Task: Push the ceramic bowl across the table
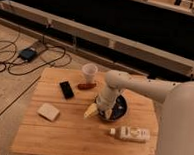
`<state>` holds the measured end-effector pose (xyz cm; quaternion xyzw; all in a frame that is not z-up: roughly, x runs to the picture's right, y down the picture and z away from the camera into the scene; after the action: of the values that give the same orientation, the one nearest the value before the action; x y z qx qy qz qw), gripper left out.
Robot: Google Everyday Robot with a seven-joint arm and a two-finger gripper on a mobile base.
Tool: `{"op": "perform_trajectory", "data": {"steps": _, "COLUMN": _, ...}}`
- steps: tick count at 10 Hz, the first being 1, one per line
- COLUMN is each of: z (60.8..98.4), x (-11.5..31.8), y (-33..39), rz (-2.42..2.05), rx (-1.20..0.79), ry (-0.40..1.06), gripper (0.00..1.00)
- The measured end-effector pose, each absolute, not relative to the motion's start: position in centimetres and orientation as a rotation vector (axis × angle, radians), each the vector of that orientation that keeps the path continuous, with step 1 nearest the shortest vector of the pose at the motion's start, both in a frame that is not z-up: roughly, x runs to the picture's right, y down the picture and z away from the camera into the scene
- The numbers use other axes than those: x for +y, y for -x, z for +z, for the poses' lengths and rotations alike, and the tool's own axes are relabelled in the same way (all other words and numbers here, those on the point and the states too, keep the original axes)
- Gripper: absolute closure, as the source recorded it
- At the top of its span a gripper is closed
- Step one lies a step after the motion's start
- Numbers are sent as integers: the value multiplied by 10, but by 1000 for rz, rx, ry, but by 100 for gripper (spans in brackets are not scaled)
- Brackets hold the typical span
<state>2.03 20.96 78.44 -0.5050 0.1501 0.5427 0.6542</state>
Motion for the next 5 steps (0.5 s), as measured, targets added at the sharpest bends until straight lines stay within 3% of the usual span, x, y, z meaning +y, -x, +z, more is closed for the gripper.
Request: {"op": "perform_trajectory", "data": {"steps": 5, "z": 780, "x": 205, "y": -18, "rz": 1228, "rx": 298, "ry": 1141, "gripper": 20}}
